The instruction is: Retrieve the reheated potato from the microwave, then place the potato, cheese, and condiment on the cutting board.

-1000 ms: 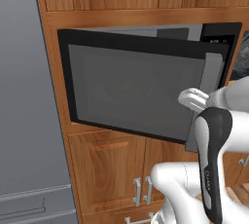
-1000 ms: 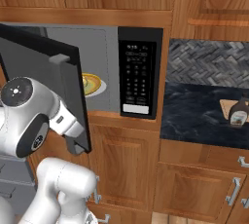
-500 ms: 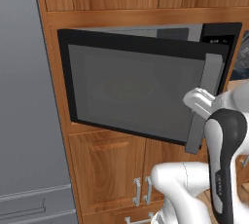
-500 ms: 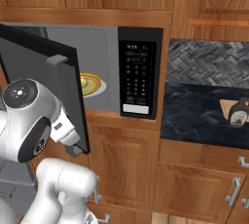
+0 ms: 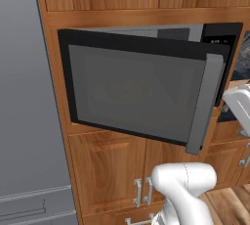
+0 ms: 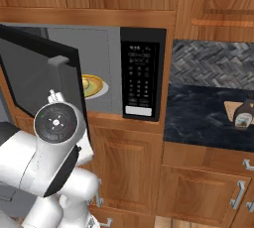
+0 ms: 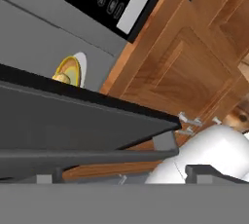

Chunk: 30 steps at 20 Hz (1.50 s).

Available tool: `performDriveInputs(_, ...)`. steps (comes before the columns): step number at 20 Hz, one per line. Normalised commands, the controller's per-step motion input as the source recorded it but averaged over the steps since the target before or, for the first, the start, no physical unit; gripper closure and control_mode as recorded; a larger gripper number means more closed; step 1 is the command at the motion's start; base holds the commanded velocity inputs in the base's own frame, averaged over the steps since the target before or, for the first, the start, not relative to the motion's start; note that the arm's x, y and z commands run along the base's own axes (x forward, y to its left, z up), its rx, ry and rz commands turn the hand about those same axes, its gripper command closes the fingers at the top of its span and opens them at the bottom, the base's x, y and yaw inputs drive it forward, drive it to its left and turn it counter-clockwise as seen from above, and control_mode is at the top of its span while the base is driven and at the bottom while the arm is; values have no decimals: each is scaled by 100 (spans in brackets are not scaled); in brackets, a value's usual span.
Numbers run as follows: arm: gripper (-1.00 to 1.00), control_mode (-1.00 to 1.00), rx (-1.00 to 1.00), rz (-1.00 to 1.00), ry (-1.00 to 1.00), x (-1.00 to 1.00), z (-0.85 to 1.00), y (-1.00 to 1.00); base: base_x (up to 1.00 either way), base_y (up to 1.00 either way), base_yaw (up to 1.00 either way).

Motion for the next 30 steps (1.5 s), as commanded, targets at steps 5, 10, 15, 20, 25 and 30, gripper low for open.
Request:
performDriveInputs(5,-100,-100,16,-17,0,9,22,-60,0,0,0)
performDriveInputs(10,-100,-100,15,-11,1,40,8,-35,0,0,0)
performDriveInputs(15,-100,-100,21,4,0,56,0,15,0,0,0)
performDriveInputs(20,-100,-100,22,17,0,41,0,22,0,0,0)
performDriveInputs(25,-100,-100,24,25,0,43,-1,4,0,0,0)
performDriveInputs(30,-100,-100,22,21,0,39,-3,4,0,0,0)
